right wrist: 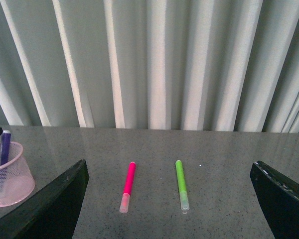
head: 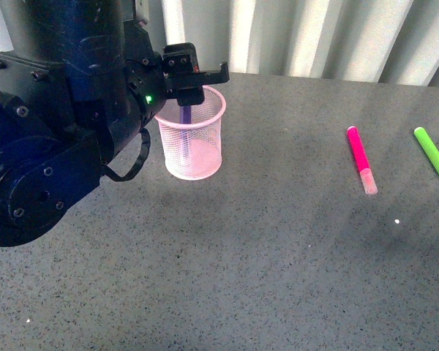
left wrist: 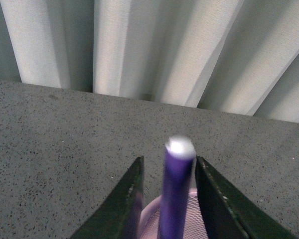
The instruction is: Insert purple and pink pens into pink cup
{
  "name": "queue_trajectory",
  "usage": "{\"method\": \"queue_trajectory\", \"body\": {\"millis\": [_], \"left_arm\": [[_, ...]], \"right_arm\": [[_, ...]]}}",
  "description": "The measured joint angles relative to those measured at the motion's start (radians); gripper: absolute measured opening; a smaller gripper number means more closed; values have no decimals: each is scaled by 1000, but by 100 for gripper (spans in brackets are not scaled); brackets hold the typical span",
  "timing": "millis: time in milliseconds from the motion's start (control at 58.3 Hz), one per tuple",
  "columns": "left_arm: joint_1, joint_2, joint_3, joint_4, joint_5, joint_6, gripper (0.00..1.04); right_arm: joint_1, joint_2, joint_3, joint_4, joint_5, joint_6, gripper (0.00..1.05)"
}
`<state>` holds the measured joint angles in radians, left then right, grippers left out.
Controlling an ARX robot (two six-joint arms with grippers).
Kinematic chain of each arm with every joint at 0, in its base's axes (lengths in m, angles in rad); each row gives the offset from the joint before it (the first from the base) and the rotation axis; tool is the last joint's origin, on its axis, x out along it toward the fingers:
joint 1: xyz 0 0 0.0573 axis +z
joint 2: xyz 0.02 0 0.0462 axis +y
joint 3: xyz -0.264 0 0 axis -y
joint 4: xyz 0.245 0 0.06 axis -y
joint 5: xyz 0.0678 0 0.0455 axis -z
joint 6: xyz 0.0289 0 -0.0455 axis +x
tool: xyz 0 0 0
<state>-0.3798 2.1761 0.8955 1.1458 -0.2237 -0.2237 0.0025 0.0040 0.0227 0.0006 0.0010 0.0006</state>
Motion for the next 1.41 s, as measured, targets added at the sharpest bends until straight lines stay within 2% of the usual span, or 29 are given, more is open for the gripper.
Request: {"method": "queue_trajectory", "body": {"millis": [34,206,274,480,721,755,806,875,961,1046,1201,1407], "left_arm": [[0,-26,-10,-24,7,0,55],[10,-130,-37,-133,18,-14,84],[25,-221,-68,-258,27,-5,100],[88,-469,-161,-644,123,96,98],[103,-502,-175,-664,123,118,98],[100,-490,-193,-600,85,142,95],[101,-474,-260,-371,1,171,86],[114,-480,-354,-149,-10,189,75],[146,-533,-447,8,1,200,61],[177,-615,-515,31,21,205,46],[235,-794,-673,-3,88,211,5],[278,-956,-761,-77,122,216,4]], "right_arm": [[0,0,0,0,0,0,98],[0,0,0,0,0,0,98],[0,0,0,0,0,0,98],[0,0,0,0,1,0,98],[0,0,0,0,0,0,98],[0,0,0,0,0,0,98],[0,0,0,0,0,0,98],[0,0,0,0,0,0,98],[0,0,0,0,1,0,98],[0,0,0,0,0,0,98],[0,0,0,0,1,0,98],[0,0,0,0,0,0,98]]}}
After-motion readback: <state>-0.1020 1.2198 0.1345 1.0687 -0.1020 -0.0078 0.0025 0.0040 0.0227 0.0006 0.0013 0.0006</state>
